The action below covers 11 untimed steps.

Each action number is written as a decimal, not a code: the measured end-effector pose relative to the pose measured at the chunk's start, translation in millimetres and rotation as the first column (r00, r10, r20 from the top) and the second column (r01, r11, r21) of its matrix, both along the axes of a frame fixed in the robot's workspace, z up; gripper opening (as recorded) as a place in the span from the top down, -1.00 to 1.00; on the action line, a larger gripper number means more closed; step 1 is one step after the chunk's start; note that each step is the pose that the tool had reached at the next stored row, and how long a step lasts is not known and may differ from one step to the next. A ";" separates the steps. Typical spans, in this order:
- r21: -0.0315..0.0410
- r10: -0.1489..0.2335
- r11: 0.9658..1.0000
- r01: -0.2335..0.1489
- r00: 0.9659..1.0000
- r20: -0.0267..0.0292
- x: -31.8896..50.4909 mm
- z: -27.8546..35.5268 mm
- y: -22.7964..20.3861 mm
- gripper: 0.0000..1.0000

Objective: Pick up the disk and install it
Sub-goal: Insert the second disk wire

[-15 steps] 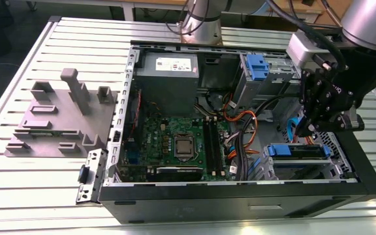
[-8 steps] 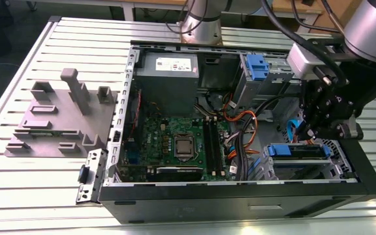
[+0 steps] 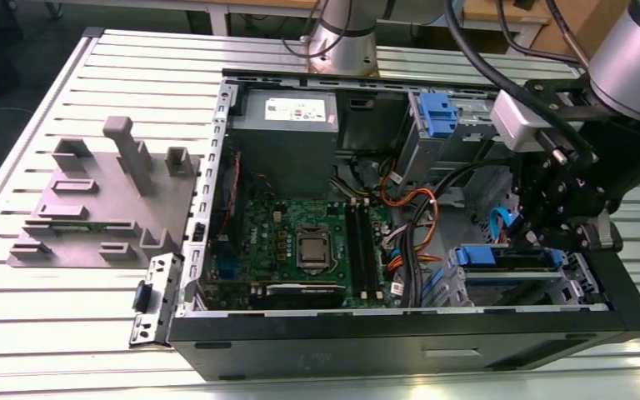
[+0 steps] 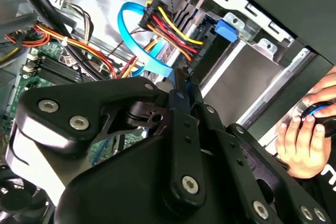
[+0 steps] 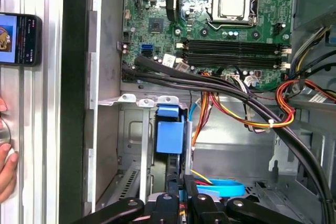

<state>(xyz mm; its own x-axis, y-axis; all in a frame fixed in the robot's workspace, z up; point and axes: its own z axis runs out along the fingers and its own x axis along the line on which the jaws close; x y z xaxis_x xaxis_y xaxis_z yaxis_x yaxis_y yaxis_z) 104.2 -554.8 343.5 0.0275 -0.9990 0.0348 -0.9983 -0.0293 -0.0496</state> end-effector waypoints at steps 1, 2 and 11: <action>0.001 0.000 1.000 0.000 1.000 0.001 -0.1 -0.4 -1.0 0.68; 0.001 0.000 1.000 0.000 1.000 0.002 -0.2 -0.9 -1.6 0.68; 0.003 0.000 1.000 0.000 1.000 0.007 -0.6 -5.1 -2.4 0.68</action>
<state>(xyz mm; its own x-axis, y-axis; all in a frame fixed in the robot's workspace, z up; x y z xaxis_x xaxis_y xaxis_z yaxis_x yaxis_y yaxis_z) 103.7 -557.2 338.4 0.0277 -0.9991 0.0318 -0.9979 -0.0295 -0.0568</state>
